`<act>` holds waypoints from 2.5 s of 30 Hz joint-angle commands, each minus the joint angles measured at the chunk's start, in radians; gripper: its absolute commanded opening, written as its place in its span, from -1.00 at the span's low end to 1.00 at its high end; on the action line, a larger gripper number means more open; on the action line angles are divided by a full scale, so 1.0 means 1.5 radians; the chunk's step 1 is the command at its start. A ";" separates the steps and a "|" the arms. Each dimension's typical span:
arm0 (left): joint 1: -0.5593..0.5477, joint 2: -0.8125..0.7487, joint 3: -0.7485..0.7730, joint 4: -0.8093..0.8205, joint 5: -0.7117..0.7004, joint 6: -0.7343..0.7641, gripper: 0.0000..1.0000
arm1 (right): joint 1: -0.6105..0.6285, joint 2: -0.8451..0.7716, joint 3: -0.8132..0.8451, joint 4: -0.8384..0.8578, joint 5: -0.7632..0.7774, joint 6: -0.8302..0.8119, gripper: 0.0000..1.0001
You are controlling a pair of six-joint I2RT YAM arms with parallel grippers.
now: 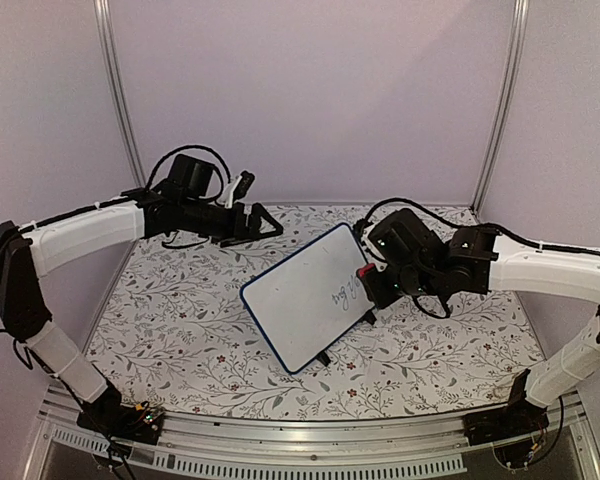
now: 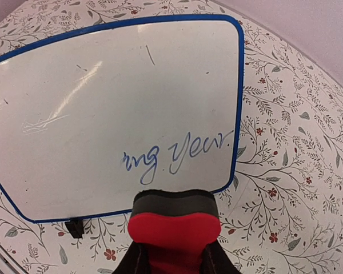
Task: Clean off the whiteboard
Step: Erase the whiteboard at the center of the board.
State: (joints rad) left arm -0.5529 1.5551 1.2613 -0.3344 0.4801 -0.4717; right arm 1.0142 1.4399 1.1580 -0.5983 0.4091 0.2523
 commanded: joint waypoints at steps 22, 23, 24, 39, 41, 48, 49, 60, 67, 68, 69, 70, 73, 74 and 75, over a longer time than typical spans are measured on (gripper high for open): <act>-0.060 0.081 -0.033 0.038 0.016 0.017 0.22 | 0.000 0.090 -0.010 0.033 -0.034 0.052 -0.52; -0.061 0.080 -0.034 0.038 0.015 0.018 0.18 | 0.000 0.093 -0.006 0.032 -0.040 0.053 -0.51; -0.061 0.080 -0.034 0.039 0.016 0.019 0.15 | 0.000 0.097 -0.004 0.033 -0.046 0.055 -0.51; -0.077 0.094 -0.044 0.051 0.037 0.023 -0.36 | 0.001 0.192 0.085 0.031 -0.051 0.031 -0.52; -0.076 0.093 -0.044 0.052 0.038 0.022 -0.41 | 0.001 0.207 0.097 0.029 -0.051 0.026 -0.52; -0.077 0.096 -0.048 0.058 0.047 0.020 -0.64 | 0.001 0.244 0.125 0.017 -0.032 0.018 -0.52; -0.077 0.096 -0.048 0.058 0.048 0.019 -0.67 | 0.001 0.245 0.125 0.017 -0.028 0.019 -0.52; -0.077 0.097 -0.050 0.062 0.056 0.019 -0.87 | -0.001 0.262 0.127 0.017 -0.023 0.020 -0.52; -0.076 0.097 -0.051 0.065 0.061 0.017 -0.96 | -0.002 0.270 0.102 0.013 -0.026 0.029 -0.51; -0.076 0.098 -0.052 0.065 0.062 0.018 -0.97 | -0.001 0.268 0.096 0.016 -0.028 0.032 -0.51; -0.077 0.098 -0.052 0.066 0.062 0.017 -0.97 | -0.002 0.266 0.090 0.017 -0.029 0.033 -0.52; -0.077 0.098 -0.052 0.067 0.063 0.016 -0.97 | -0.001 0.264 0.085 0.017 -0.032 0.035 -0.51; -0.076 0.098 -0.053 0.067 0.065 0.016 -0.98 | -0.002 0.258 0.071 0.018 -0.038 0.041 -0.51; -0.077 0.099 -0.053 0.068 0.066 0.015 -0.99 | -0.001 0.258 0.066 0.018 -0.040 0.043 -0.51; -0.077 0.099 -0.052 0.069 0.067 0.015 -0.99 | -0.001 0.258 0.061 0.018 -0.042 0.045 -0.52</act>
State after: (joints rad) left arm -0.6582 1.6901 1.1942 -0.2523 0.5720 -0.4454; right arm 1.0142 1.8206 1.2922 -0.5743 0.3641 0.2996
